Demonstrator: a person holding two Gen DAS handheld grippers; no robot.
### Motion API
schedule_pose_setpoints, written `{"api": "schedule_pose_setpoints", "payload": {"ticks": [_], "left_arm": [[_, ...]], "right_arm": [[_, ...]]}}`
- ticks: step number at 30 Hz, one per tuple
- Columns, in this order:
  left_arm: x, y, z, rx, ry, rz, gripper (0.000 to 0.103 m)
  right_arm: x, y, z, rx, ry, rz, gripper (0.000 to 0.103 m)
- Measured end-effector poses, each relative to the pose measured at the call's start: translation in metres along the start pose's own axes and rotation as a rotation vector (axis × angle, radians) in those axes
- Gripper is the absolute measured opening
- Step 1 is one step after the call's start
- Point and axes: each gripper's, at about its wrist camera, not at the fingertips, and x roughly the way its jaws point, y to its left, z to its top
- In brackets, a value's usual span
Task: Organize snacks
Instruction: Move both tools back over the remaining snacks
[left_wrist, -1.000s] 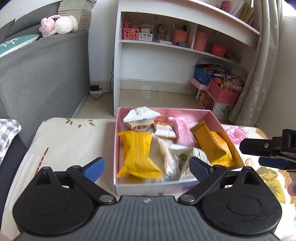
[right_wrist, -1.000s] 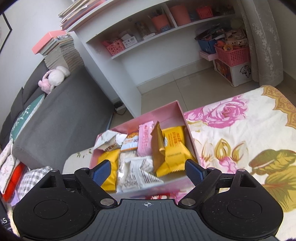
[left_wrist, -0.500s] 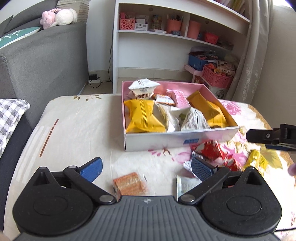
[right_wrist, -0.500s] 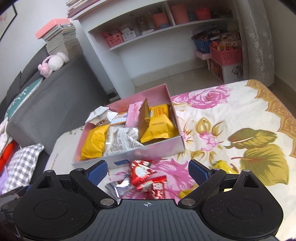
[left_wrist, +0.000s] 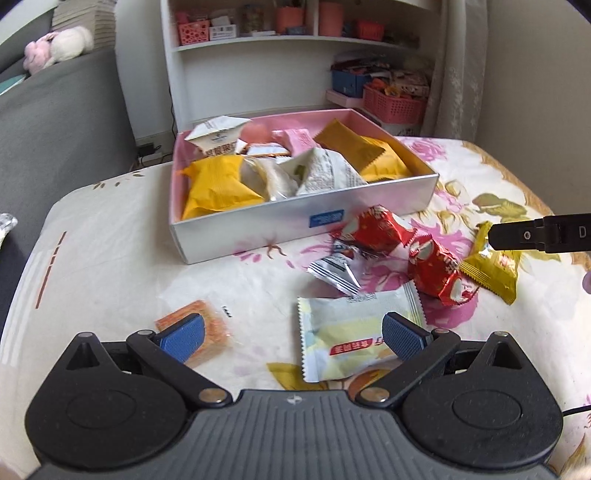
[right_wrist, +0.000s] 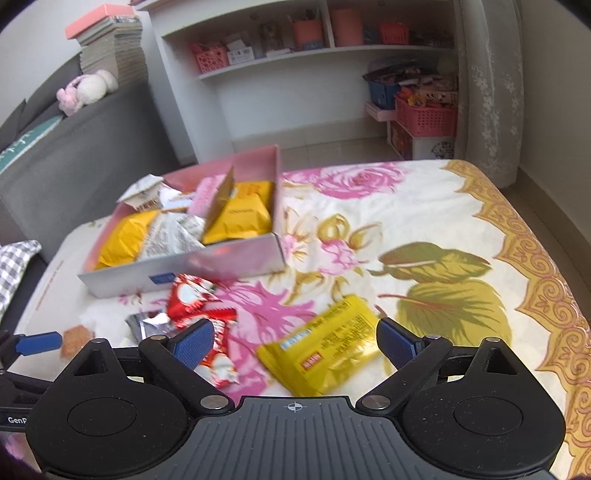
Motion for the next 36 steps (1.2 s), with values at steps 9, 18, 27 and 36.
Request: {"api": "schedule_pose_setpoints", "payload": {"ticks": [9,18,27,36], "left_arm": [[0.023,-0.016,0.015,-0.109,0.062,0.084,0.102],[0.042,-0.023,0.025,-0.163,0.087,0.171,0.101],[0.034,-0.027,0.015,-0.073,0.119,0.130,0.099],[0.013,-0.026,-0.010,0.062,0.117,0.080,0.099]], "right_arm": [[0.019,-0.016,0.008,0.098,0.049,-0.049,0.096],[0.047,-0.018,0.012,0.138,0.099,-0.106,0.096],[0.049,-0.008,0.002,-0.008,0.130,-0.131,0.096],[0.032,-0.014,-0.017,-0.138,0.126,-0.102,0.096]]}}
